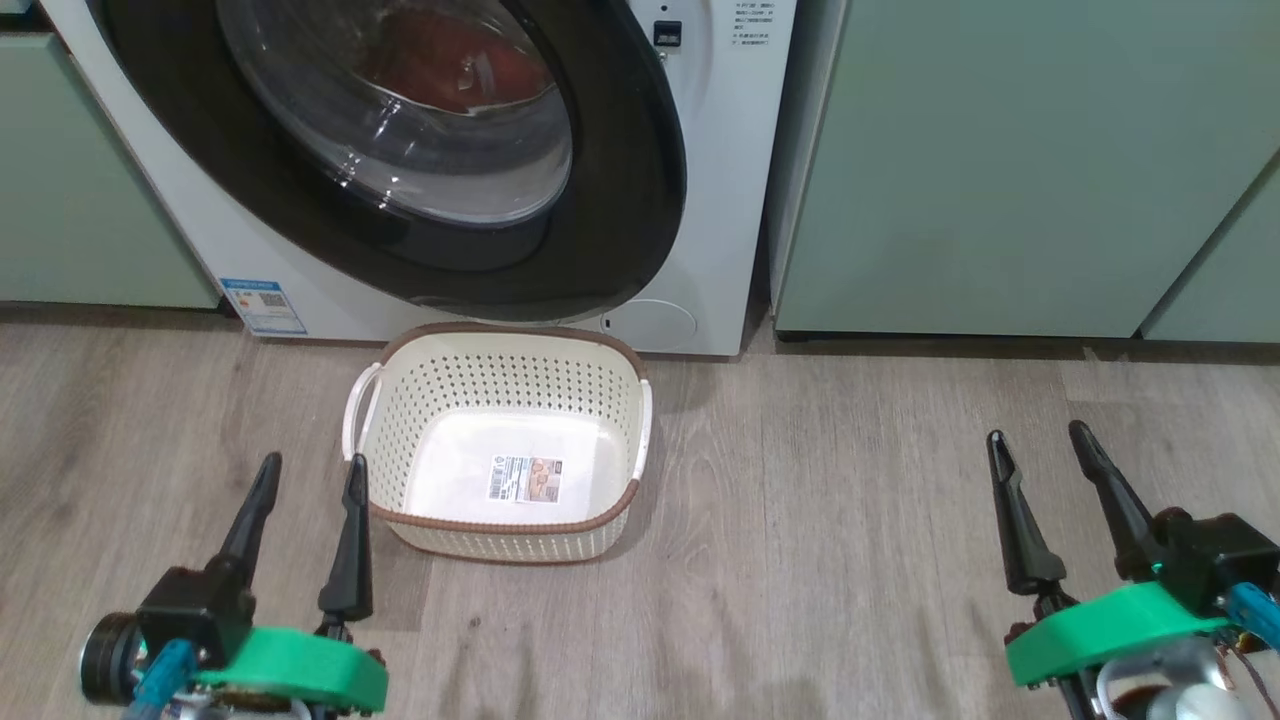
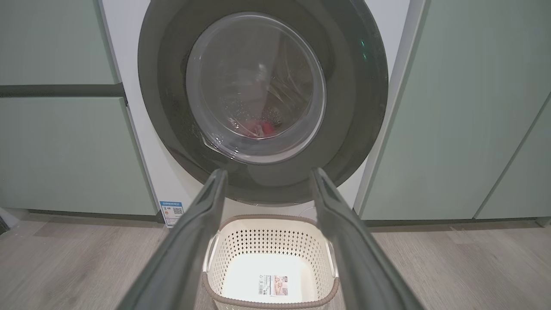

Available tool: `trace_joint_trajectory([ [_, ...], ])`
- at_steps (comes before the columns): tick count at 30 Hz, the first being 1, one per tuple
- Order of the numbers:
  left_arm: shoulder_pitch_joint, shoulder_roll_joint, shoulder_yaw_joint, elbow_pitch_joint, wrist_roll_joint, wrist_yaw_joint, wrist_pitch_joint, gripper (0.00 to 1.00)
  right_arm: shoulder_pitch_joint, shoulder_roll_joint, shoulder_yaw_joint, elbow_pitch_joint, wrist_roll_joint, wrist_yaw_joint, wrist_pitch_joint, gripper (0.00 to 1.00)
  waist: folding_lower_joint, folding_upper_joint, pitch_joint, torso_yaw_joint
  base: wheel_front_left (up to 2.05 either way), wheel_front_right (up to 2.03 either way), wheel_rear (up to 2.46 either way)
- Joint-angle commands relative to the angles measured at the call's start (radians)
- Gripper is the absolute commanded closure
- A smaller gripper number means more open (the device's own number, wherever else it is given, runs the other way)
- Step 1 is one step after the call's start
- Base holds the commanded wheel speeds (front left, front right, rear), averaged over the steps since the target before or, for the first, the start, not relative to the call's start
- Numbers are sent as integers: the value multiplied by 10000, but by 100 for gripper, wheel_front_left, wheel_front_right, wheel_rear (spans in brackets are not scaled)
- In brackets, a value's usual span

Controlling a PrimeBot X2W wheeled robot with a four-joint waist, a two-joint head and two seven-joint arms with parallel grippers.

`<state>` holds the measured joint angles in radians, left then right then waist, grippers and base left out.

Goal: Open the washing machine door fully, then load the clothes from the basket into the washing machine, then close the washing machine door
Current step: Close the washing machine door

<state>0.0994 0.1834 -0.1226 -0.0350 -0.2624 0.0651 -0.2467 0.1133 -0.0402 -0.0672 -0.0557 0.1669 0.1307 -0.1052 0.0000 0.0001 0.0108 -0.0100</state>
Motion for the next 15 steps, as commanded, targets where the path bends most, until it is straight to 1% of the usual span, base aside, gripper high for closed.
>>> trace_joint_trajectory([
  [1, -326, 186, 351, -297, 36, 55, -81, 0, -263, -100, 192, -404, 34, 0, 13, 0, 0, -1, 2, 5, 0, 0, 0],
  [2, -333, 188, 350, -301, 33, 60, -83, 0, -270, -100, 183, -408, 59, 0, 5, 36, 0, -1, 4, 9, 0, 0, 0],
  [3, -342, 192, 345, -309, 33, 63, -85, 0, -279, -100, 167, -415, 109, 0, -18, 100, 0, -1, 12, 18, 0, 0, 0],
  [15, -414, 213, 326, -398, 39, 124, -110, 0, -357, -100, 131, -440, 168, 0, 50, 100, 0, -1, 98, 164, 0, 0, 0],
])
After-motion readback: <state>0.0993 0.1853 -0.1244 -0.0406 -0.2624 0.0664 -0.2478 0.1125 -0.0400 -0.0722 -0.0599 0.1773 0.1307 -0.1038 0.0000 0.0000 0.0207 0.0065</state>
